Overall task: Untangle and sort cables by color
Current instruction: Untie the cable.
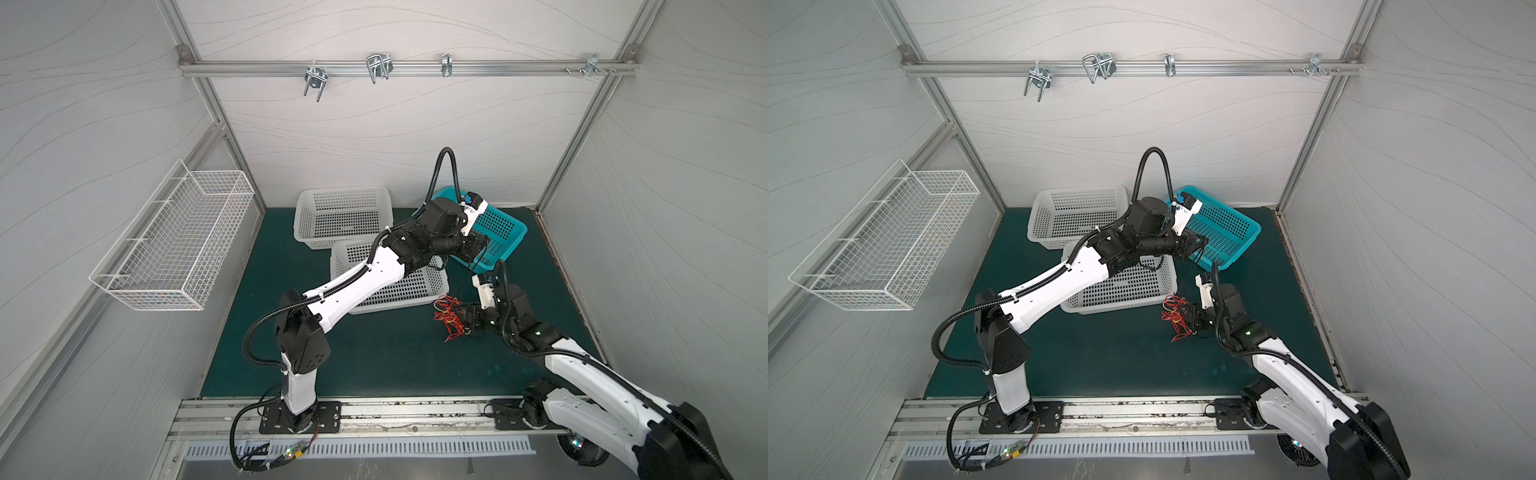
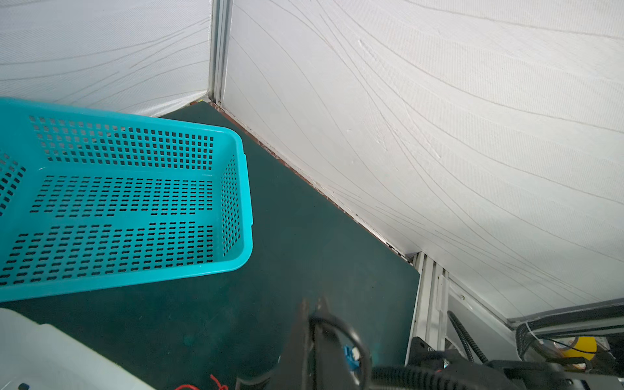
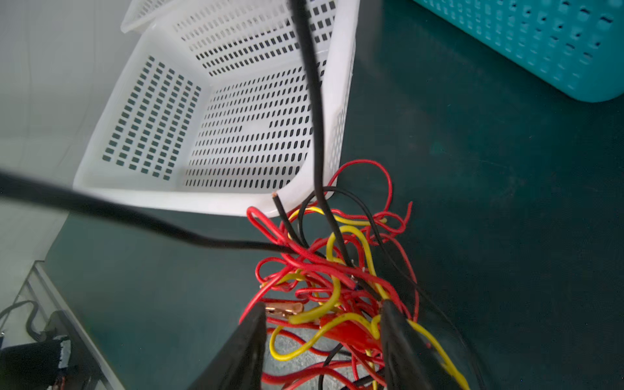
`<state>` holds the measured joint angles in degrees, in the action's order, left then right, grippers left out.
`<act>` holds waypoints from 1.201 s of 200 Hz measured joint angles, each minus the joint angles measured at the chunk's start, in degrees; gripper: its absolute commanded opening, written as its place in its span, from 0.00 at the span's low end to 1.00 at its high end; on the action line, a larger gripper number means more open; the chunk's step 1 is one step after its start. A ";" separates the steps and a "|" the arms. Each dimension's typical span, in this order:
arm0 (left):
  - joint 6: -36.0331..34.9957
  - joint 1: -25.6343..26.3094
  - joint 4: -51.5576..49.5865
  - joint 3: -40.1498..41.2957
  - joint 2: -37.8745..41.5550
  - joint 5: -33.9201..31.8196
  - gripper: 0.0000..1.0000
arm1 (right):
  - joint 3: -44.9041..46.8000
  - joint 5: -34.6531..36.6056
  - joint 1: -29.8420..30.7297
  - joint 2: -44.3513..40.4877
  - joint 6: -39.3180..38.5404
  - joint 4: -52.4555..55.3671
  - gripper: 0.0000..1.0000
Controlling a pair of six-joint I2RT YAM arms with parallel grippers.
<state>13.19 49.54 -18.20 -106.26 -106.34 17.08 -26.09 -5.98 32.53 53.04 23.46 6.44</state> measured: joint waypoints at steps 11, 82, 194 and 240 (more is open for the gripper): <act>-0.31 0.00 -0.37 -0.24 0.00 -0.15 0.00 | -0.17 1.25 1.22 1.60 -0.07 -0.04 0.36; -2.45 0.00 -2.60 -4.57 0.22 -0.24 0.00 | -0.46 9.01 3.08 8.13 3.61 -1.73 0.00; -10.27 -1.86 -10.10 -1.64 16.79 -18.56 0.00 | -1.77 14.93 -2.62 6.43 11.56 6.08 0.00; -10.01 -7.48 -7.34 4.28 24.83 -25.62 0.00 | -3.02 15.19 -5.88 2.95 12.13 14.14 0.00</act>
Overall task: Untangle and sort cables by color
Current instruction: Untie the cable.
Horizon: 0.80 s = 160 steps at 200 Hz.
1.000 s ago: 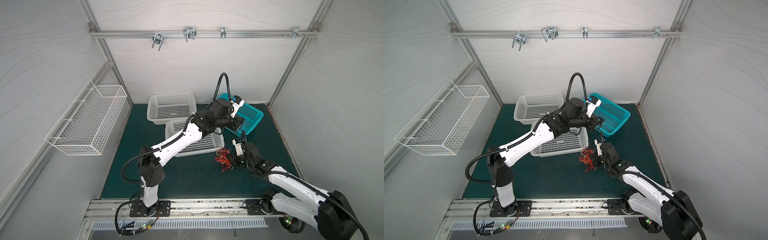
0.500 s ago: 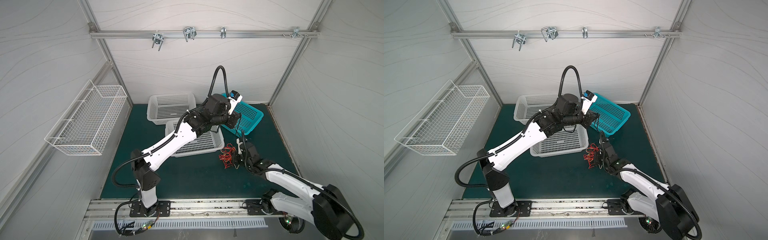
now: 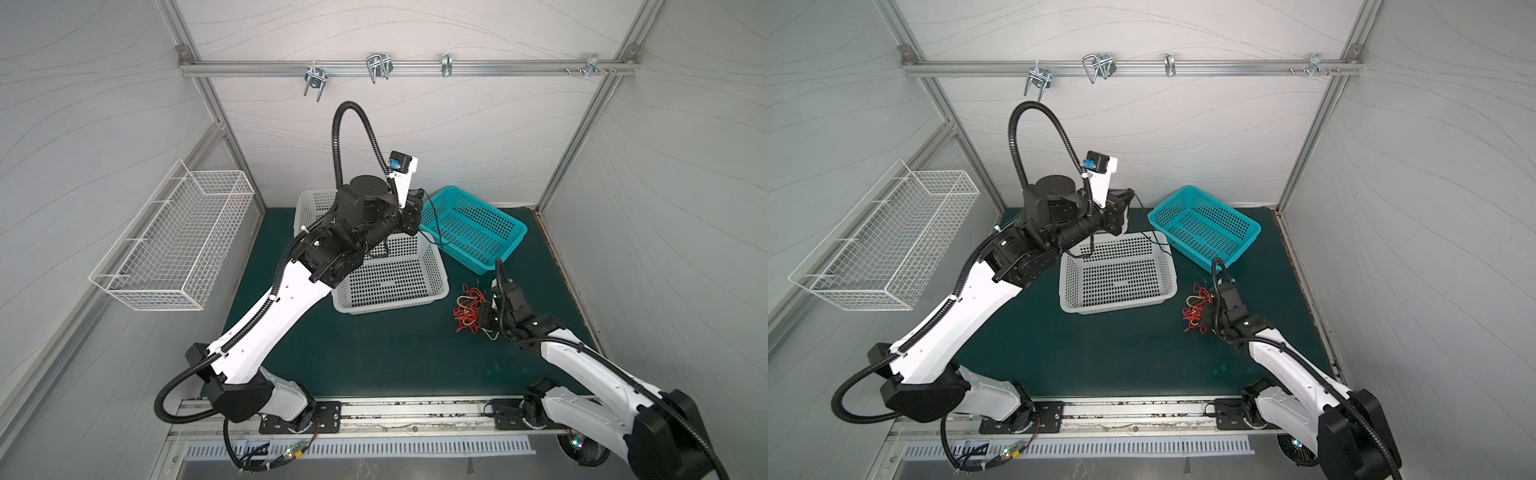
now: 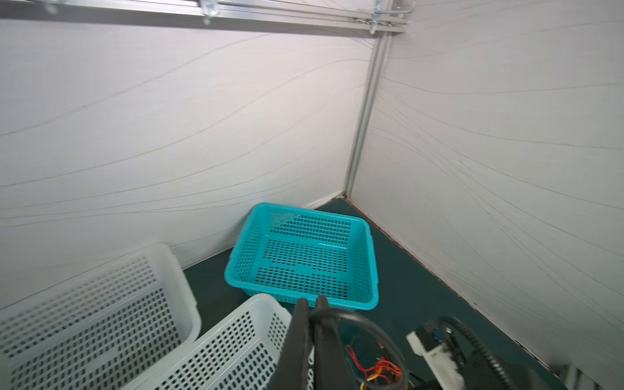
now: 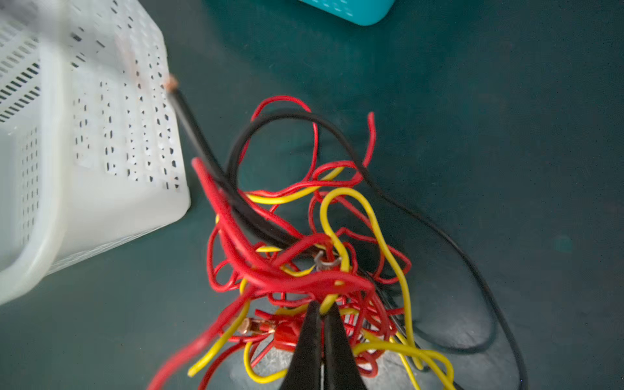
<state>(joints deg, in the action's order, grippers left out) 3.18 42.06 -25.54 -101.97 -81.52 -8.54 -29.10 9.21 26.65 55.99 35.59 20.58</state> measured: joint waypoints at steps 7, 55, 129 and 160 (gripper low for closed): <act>0.13 -0.94 0.07 0.98 0.57 -0.76 0.00 | -0.02 0.09 -0.66 -0.66 0.07 0.94 0.00; 1.11 -4.63 0.04 7.26 3.04 -2.58 0.00 | -0.09 0.24 -2.58 -1.86 0.61 3.19 0.00; 2.05 -8.09 0.52 16.00 3.91 -2.47 0.00 | -0.11 -3.04 -2.54 -0.50 -0.11 0.26 0.00; 4.35 -10.84 0.55 22.75 1.31 -1.38 0.00 | -0.11 -5.62 -1.38 -1.14 -1.81 -2.03 0.00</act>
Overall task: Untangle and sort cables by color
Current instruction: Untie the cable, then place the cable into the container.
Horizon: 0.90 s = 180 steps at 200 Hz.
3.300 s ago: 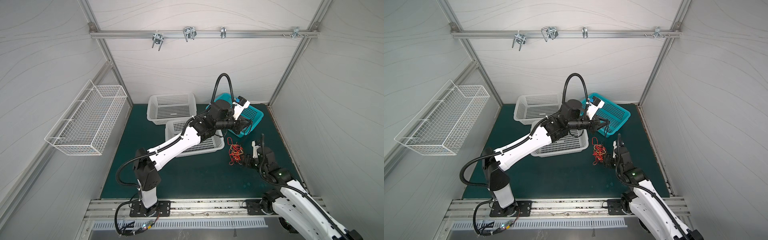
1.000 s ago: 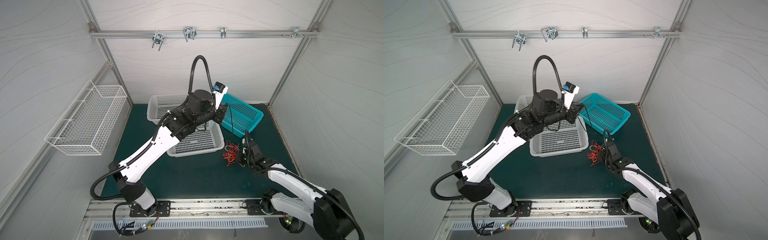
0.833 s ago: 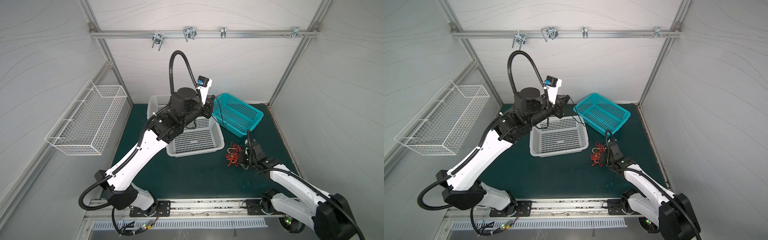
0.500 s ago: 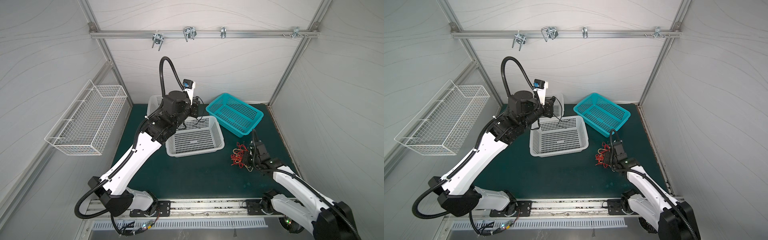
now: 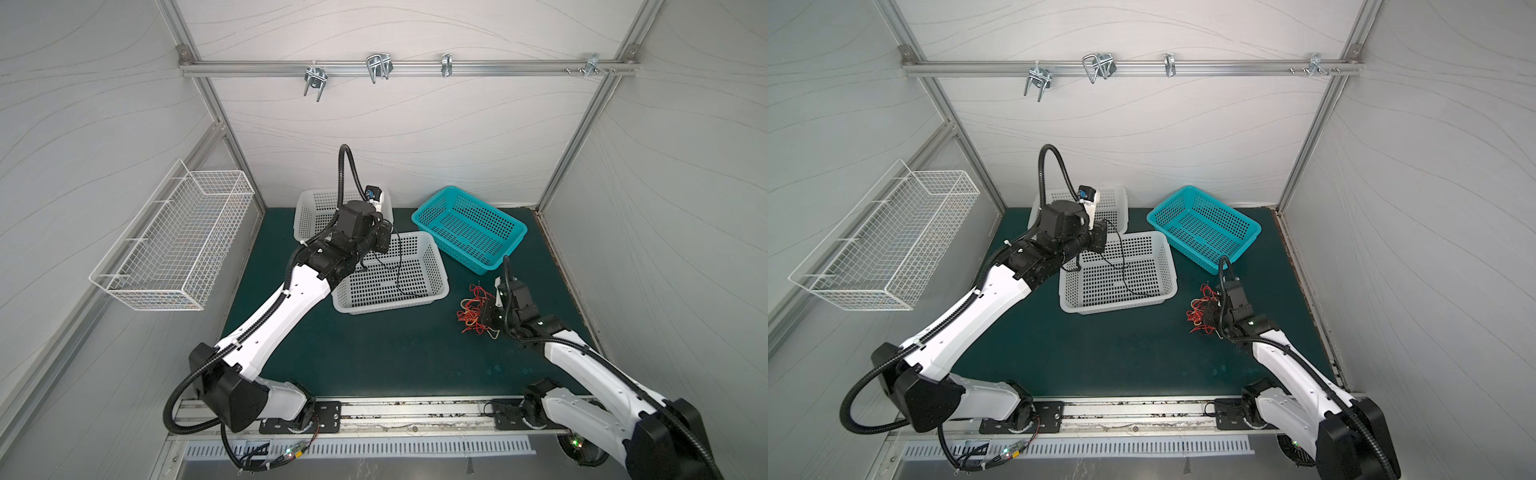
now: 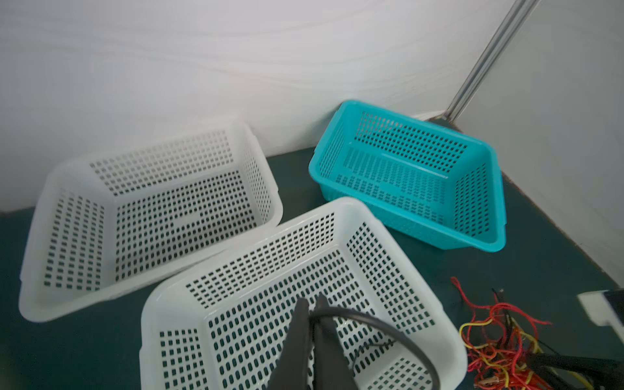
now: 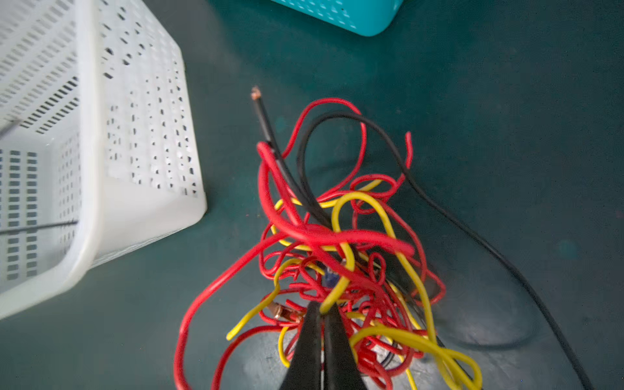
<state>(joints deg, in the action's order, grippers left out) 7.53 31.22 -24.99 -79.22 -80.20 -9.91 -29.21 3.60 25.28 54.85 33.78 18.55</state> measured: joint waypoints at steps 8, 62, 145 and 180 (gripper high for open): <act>0.55 -0.52 -0.02 1.64 -1.16 0.33 0.00 | -0.09 -0.59 0.68 -0.31 -0.61 -0.61 0.00; 3.52 -1.57 -2.25 6.21 -10.51 0.94 0.00 | -4.04 -1.16 5.66 -0.20 -3.78 -2.56 0.00; 4.07 -1.55 -5.20 6.21 -14.86 2.38 0.99 | -8.33 -1.09 5.77 2.34 -4.72 -2.21 0.00; 3.56 -1.55 -5.27 6.21 -14.14 3.28 0.99 | -9.57 -0.81 5.77 2.40 -5.46 -1.11 0.00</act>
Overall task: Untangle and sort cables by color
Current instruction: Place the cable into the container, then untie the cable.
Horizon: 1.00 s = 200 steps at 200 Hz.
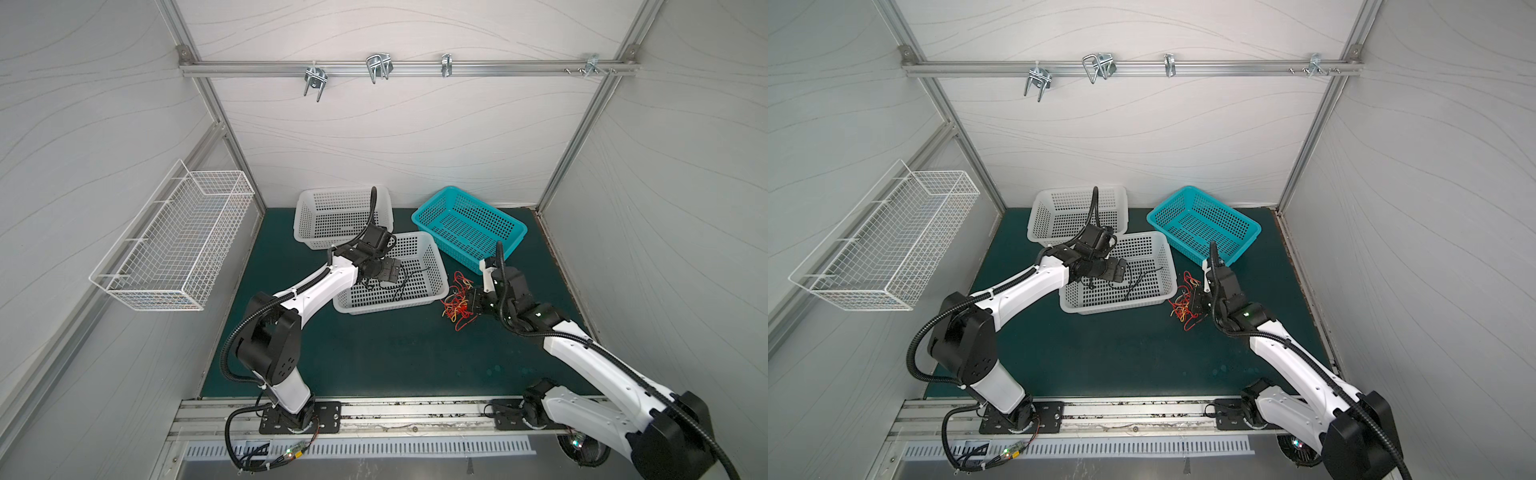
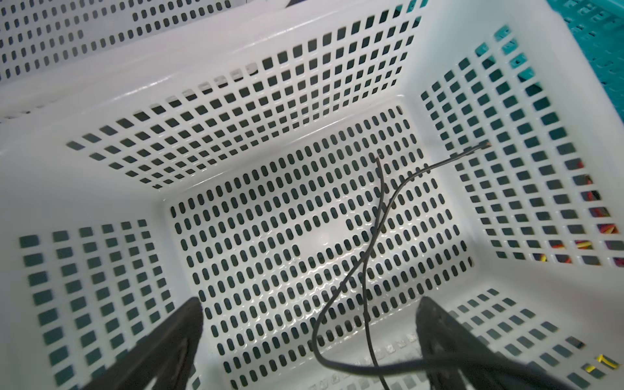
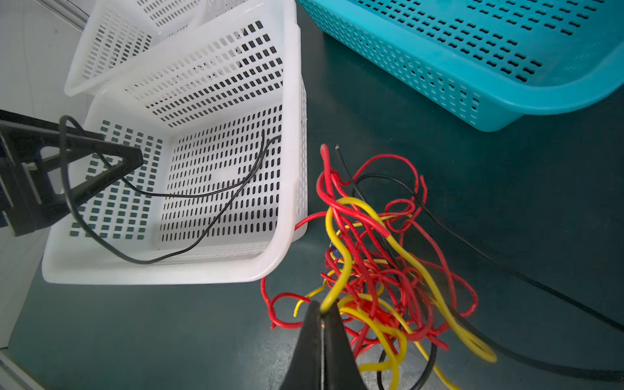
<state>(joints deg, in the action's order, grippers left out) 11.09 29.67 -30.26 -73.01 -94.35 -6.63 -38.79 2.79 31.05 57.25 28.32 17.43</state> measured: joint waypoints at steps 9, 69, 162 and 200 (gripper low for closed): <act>-0.15 0.00 -0.02 0.00 0.57 0.24 0.99 | -0.33 0.26 0.00 0.02 -0.28 0.57 0.00; -0.87 0.00 0.87 0.31 7.54 3.74 0.99 | -0.70 3.10 0.00 0.66 -0.72 2.49 0.09; -2.69 7.65 5.92 0.52 12.76 13.16 1.00 | -0.70 4.15 -0.92 2.01 -0.44 2.56 0.33; -3.13 12.70 9.35 0.48 8.90 16.81 0.99 | -0.70 3.67 -3.39 1.92 0.26 2.58 0.38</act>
<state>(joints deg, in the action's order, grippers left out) 7.97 42.37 -20.91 -72.53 -85.45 10.17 -39.48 6.46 27.66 59.18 28.58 20.01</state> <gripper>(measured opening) 0.995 0.376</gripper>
